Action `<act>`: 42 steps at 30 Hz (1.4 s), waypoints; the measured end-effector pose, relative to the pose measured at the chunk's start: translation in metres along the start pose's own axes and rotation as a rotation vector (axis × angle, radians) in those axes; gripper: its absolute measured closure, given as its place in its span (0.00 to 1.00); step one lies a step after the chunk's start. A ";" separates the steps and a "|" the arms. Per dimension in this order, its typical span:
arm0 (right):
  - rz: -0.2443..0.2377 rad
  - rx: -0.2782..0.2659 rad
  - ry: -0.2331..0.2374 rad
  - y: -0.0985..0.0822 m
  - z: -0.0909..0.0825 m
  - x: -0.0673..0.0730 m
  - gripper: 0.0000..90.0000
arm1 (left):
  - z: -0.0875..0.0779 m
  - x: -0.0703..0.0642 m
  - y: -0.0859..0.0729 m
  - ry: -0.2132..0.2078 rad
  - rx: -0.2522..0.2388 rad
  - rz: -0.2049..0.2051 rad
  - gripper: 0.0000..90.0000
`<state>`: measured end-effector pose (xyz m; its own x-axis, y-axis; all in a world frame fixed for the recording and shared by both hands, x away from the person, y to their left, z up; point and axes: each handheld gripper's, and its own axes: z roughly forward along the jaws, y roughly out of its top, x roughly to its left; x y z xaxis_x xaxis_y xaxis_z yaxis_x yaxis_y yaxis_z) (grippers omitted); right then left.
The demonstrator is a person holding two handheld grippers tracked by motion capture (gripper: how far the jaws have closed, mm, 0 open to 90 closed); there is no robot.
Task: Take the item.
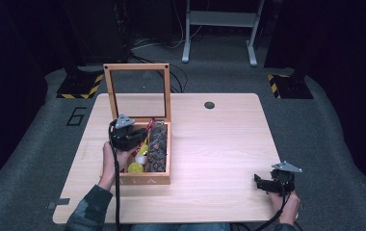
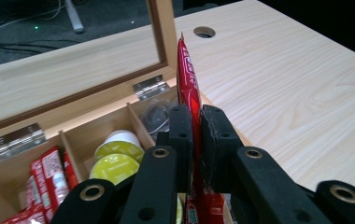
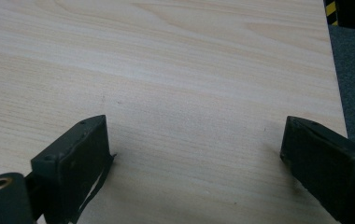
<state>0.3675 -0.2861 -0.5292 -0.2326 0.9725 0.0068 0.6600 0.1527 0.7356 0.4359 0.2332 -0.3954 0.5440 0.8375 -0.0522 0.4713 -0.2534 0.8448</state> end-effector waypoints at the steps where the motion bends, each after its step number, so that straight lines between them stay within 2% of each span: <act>1: 0.002 0.000 -0.001 0.000 0.000 0.000 0.09 | 0.003 -0.003 0.000 -0.004 -0.002 0.007 0.92; 18: 0.002 -0.001 -0.006 0.000 0.000 0.000 0.09 | 0.021 -0.024 0.011 -0.045 0.003 0.042 0.92; 23: 0.003 -0.001 -0.007 0.000 0.000 0.000 0.09 | 0.026 -0.036 0.018 -0.057 -0.002 0.061 0.92; 29: 0.000 -0.001 -0.006 0.000 0.000 0.000 0.09 | 0.031 -0.042 0.023 -0.072 0.005 0.069 0.92; 35: 0.003 -0.003 -0.006 0.000 0.000 0.000 0.09 | 0.041 -0.055 0.030 -0.083 0.013 0.093 0.92; 42: 0.002 -0.001 -0.007 0.000 0.000 0.000 0.10 | 0.048 -0.063 0.034 -0.093 0.015 0.095 0.92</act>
<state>0.3675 -0.2866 -0.5291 -0.2259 0.9741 0.0037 0.6597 0.1502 0.7364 0.4511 0.1487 -0.3885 0.6483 0.7611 -0.0219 0.4245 -0.3374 0.8402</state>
